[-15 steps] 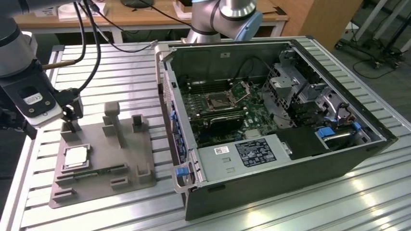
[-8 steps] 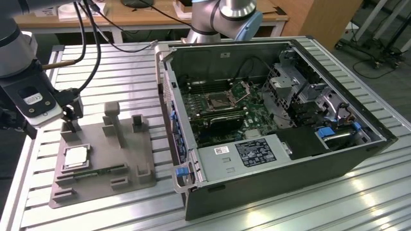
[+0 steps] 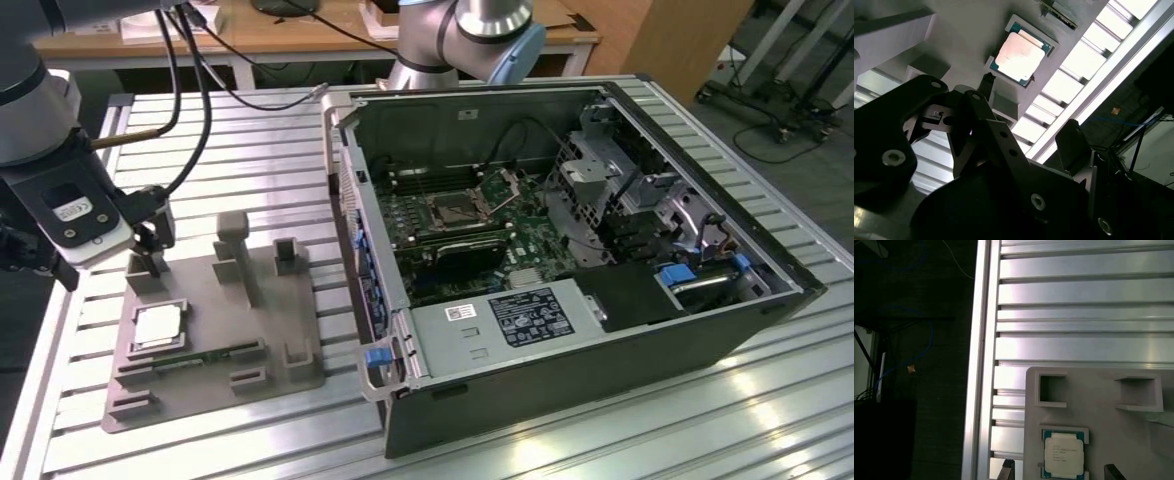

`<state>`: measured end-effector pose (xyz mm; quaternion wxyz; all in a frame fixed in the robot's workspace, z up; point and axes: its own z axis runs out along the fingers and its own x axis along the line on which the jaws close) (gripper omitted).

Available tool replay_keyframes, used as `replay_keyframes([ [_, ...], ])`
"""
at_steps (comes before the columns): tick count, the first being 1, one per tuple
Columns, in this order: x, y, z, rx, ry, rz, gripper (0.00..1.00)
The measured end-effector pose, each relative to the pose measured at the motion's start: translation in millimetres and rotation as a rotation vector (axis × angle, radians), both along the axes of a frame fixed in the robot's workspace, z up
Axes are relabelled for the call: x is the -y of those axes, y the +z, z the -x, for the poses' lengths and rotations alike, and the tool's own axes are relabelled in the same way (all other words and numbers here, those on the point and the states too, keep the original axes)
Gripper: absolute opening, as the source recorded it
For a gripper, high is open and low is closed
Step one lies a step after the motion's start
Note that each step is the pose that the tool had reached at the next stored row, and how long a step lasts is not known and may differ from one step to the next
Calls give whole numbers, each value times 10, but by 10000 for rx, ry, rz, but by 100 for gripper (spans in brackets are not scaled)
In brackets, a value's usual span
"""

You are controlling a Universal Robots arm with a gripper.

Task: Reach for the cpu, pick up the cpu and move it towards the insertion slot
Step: 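Reach for the cpu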

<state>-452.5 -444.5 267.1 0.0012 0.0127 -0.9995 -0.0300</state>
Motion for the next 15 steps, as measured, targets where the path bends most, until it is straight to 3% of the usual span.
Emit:
replay_keyframes([
  [3,0,-38,0,0,0,0,76],
  [15,0,-61,-1,6,0,0,76],
])
